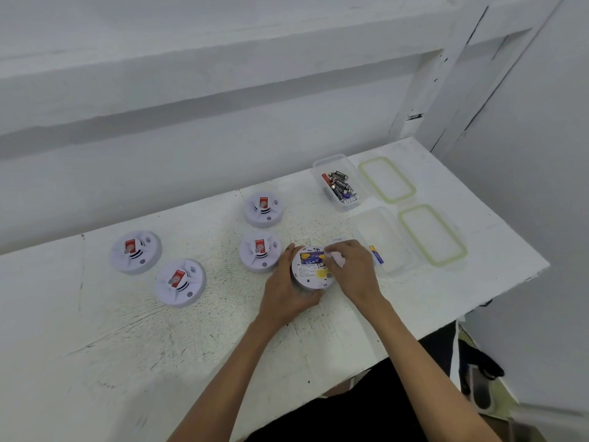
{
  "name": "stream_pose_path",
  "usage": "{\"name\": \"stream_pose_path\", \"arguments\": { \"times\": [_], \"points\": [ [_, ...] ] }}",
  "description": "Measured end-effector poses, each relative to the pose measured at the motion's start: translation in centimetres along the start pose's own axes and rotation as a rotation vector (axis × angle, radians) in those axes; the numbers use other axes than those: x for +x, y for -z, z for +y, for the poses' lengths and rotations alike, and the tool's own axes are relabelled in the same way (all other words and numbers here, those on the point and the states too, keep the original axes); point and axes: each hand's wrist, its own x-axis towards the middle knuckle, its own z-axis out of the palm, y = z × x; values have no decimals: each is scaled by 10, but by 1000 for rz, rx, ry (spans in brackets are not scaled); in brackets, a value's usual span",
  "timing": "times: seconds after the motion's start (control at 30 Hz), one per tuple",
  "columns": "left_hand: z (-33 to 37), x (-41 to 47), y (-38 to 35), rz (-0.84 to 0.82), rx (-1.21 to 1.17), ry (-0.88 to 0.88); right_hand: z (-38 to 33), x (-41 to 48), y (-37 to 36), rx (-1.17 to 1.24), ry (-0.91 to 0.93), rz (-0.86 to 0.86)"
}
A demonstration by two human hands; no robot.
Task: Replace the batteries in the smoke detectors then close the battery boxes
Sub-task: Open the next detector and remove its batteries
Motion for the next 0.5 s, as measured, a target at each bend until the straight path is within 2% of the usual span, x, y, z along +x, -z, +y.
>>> {"name": "stream_pose_path", "arguments": {
  "times": [0.1, 0.3, 0.4, 0.5],
  "points": [
    [0, 3, -1, -20, -15, 49, 1, -3, 0, -62, 44, -16],
    [9, -5, 5, 17, 0, 3, 5, -3, 0, -11, 122, 8],
    [14, -7, 8, 15, -9, -8, -3, -5, -1, 122, 105, 51],
    [19, -9, 10, 8, 2, -31, -10, -5, 2, 364, 24, 123]
  ]
}}
